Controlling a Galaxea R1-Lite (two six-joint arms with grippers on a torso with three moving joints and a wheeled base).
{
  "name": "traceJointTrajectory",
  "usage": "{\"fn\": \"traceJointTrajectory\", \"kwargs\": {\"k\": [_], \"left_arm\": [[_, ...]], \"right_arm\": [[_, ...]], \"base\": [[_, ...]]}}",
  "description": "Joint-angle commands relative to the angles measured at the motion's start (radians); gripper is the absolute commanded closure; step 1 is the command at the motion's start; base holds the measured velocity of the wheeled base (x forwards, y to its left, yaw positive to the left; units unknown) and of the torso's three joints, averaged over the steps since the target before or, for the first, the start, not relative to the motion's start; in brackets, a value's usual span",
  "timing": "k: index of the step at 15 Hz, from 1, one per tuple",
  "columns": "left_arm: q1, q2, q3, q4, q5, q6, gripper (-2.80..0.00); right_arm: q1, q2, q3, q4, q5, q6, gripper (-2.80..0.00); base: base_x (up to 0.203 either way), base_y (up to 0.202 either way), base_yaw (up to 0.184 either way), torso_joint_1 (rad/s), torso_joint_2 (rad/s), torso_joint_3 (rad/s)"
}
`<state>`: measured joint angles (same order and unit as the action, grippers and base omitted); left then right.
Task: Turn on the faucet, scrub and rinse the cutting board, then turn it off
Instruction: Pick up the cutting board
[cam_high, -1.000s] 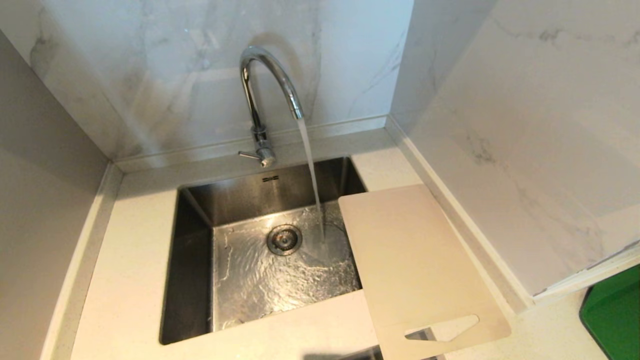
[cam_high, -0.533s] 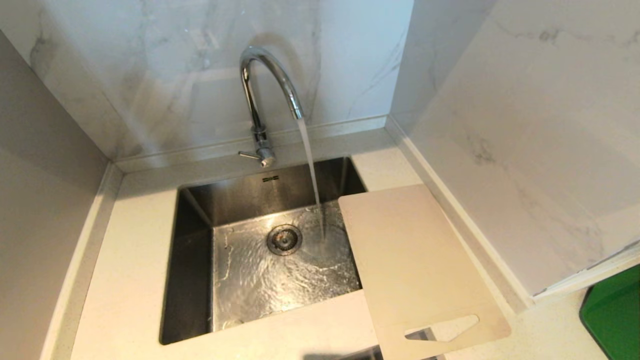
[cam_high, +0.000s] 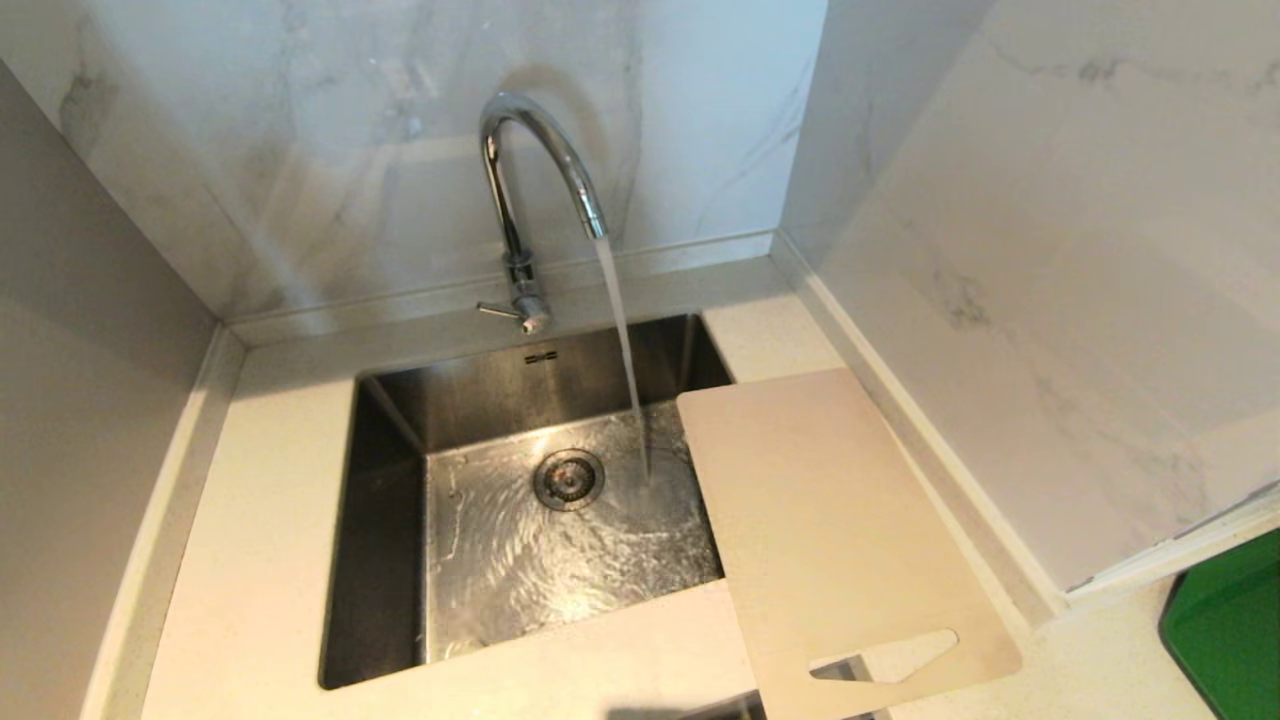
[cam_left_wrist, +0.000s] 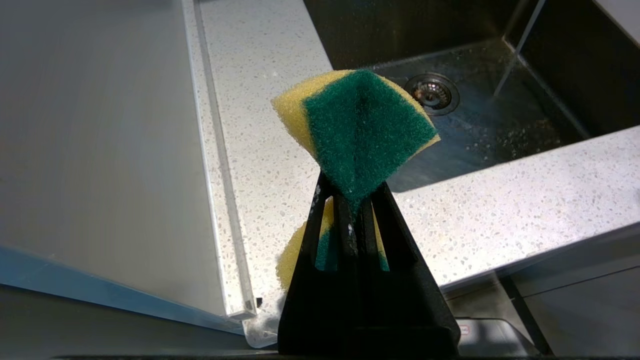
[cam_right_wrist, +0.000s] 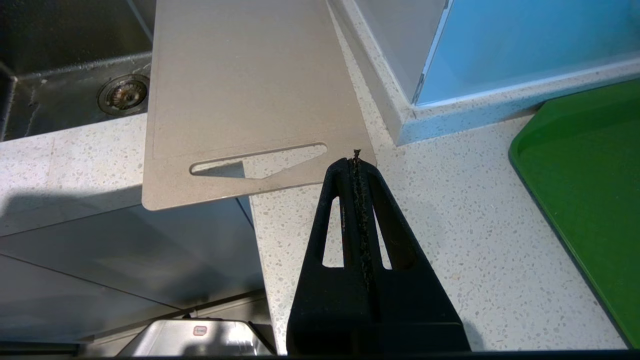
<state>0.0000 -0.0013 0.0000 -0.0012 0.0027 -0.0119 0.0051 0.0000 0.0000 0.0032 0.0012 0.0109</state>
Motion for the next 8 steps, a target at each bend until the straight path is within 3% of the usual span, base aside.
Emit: {"fn": "traceJointTrajectory", "kwargs": {"k": [1,8], "left_arm": [[0.0,0.0,0.002,0.0,0.0,-0.002,0.0],[0.0,0.0,0.002,0.0,0.002,-0.008,0.0]], "right_arm": [[0.0,0.0,0.002,0.0,0.0,0.0,0.0],[0.001,0.008,0.002,0.0,0.0,0.0,0.0]], "base": [[0.0,0.0,0.0,0.0,0.0,0.0],[0.0,0.0,0.0,0.0,0.0,0.0]]}}
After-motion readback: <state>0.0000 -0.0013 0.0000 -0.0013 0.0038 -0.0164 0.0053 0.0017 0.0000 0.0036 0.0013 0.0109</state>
